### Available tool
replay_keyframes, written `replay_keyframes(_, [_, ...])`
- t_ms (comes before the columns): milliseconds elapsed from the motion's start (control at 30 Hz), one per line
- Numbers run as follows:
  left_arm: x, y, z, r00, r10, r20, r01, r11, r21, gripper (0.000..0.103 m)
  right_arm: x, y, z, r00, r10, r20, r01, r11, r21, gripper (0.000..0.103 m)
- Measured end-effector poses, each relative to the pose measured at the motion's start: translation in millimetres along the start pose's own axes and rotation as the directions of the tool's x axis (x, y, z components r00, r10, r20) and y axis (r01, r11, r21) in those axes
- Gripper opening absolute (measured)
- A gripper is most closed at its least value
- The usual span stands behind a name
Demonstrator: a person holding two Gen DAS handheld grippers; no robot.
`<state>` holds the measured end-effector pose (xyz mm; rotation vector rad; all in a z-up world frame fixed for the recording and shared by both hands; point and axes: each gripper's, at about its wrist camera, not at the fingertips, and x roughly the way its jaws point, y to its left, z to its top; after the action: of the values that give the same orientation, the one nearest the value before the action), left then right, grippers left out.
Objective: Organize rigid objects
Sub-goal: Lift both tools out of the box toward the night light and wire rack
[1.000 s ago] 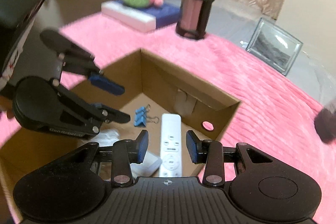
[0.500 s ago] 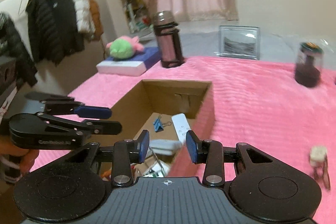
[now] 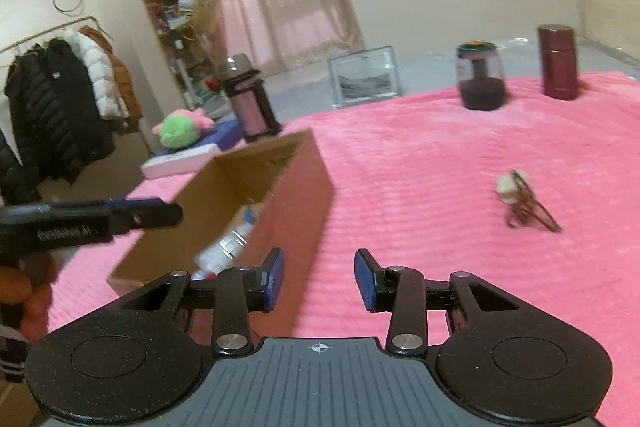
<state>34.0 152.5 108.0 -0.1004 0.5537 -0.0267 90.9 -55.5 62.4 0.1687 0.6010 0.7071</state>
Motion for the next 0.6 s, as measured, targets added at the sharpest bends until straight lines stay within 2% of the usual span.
replay_keyframes(67, [-3.0, -14.2, -4.9, 1.0, -0.008, 0.011, 0.008, 1.0, 0.01, 0.047, -10.4, -6.4, -8.0, 1.0, -0.029, 0.008, 0.029, 1.0, -0.001, 0.036])
replay_keyframes(267, [-0.6, -48.6, -16.6, 0.999, -0.034, 0.024, 0.033, 0.999, 0.028, 0.053, -38.3, -31.6, -23.6, 0.993, -0.117, 0.03, 0.116, 0.993, 0.028, 0.037])
replay_keyframes(400, [12.4, -66.7, -24.0, 0.998, -0.063, 0.013, 0.063, 0.998, 0.026, 0.061, -50.1, -49.3, -28.7, 0.985, -0.169, 0.047, 0.166, 0.984, 0.06, 0.053])
replay_keyframes(600, [39.5, -93.5, -31.0, 0.995, -0.094, -0.022, 0.095, 0.994, 0.045, 0.062, -59.0, -73.3, -36.4, 0.973, -0.227, 0.049, 0.223, 0.972, 0.073, 0.058])
